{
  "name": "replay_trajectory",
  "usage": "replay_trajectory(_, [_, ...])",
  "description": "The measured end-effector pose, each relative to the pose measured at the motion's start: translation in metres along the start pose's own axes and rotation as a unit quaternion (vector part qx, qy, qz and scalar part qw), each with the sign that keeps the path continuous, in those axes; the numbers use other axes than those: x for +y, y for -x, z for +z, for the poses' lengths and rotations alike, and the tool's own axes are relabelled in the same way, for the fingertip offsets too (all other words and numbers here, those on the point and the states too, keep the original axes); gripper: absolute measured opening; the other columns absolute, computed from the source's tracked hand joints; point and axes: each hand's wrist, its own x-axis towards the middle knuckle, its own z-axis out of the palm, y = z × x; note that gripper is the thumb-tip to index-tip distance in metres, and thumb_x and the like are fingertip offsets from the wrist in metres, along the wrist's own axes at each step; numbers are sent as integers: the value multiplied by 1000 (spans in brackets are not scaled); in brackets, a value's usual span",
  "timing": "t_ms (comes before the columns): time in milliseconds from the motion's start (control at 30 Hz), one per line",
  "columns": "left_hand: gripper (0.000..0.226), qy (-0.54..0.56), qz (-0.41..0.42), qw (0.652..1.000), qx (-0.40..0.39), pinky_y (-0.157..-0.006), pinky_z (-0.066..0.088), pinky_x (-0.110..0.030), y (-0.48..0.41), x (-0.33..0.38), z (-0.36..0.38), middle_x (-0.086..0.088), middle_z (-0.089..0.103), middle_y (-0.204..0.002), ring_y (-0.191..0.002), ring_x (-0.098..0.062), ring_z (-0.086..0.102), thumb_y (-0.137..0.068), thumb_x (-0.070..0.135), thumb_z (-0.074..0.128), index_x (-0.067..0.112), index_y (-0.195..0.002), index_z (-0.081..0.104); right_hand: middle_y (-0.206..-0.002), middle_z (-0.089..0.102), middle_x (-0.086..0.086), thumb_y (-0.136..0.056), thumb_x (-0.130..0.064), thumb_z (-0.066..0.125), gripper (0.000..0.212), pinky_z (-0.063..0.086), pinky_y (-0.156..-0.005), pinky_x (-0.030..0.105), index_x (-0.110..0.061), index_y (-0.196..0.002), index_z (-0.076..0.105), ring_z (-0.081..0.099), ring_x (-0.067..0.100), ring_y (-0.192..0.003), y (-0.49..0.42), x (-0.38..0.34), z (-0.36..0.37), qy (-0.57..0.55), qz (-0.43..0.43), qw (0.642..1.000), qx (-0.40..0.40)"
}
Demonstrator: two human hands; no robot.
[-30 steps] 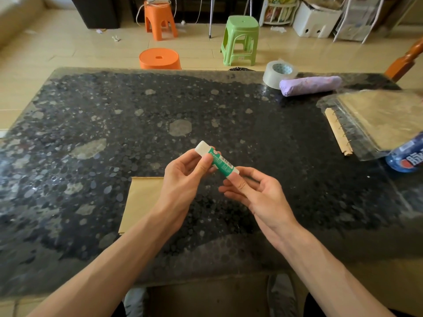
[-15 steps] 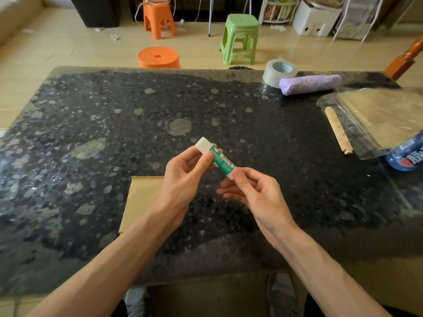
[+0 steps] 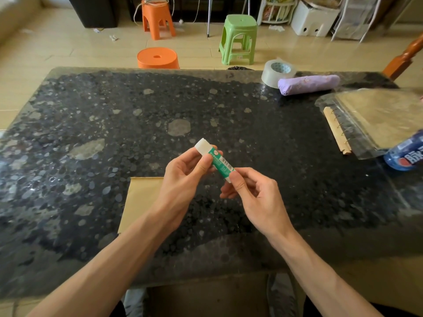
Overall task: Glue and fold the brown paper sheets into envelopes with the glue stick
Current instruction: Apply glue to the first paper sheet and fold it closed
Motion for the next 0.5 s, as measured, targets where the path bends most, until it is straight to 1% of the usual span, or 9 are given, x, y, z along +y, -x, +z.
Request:
replay_trajectory(67, [33,3,2,1000,1,-107,52,-36,0,1,0,-6,75,-124,-121,-22,68,-95,27,63,11,-124,70,-98,79,-6,-101,-29,64,26,59,-77,20,-15,-122,70,77,12,-92,-1,-2,-1,-20,0,1000,-2])
replay_trajectory(133, [32,8,9,1000,6,-105,53,-33,-1,4,1,-5,75,-123,-120,-21,69,-96,25,62,11,-124,69,-108,77,-8,-93,-28,76,33,59,-83,21,-17,-123,68,75,10,-101,-2,-3,-1,-29,-11,999,15])
replay_trajectory(200, [32,10,14,1000,8,-104,54,-31,-2,4,2,-6,75,-122,-120,-21,69,-96,24,61,9,-123,69,-108,77,-10,-86,-26,84,38,59,-84,20,-18,-119,67,74,9,-102,-2,-2,-1,-19,-20,999,37])
replay_trajectory(267, [33,6,15,1000,2,-102,54,-30,-1,4,3,-6,75,-123,-120,-22,69,-96,23,62,8,-125,69,-104,77,-12,-88,-25,83,31,59,-83,20,-18,-115,70,75,7,-100,-3,-1,-2,-9,-15,998,53])
replay_trajectory(333, [33,1,12,1000,-1,-102,53,-29,0,3,3,-6,75,-123,-120,-22,69,-96,22,62,7,-125,68,-101,79,-9,-94,-26,75,25,60,-83,22,-17,-117,71,77,9,-96,-3,-1,-3,-23,4,999,45])
replay_trajectory(433, [30,-7,13,1000,0,-102,53,-30,0,3,2,-7,75,-122,-120,-22,69,-97,21,62,8,-124,69,-98,80,-7,-99,-30,66,25,61,-82,22,-18,-120,70,77,10,-92,-3,-1,-3,-36,28,999,10])
replay_trajectory(500, [27,-8,15,1000,2,-100,54,-28,0,4,1,-6,76,-121,-119,-21,70,-99,17,61,8,-123,69,-102,79,-8,-98,-30,68,26,61,-85,23,-18,-122,69,76,9,-96,-3,-3,-2,-48,27,998,7])
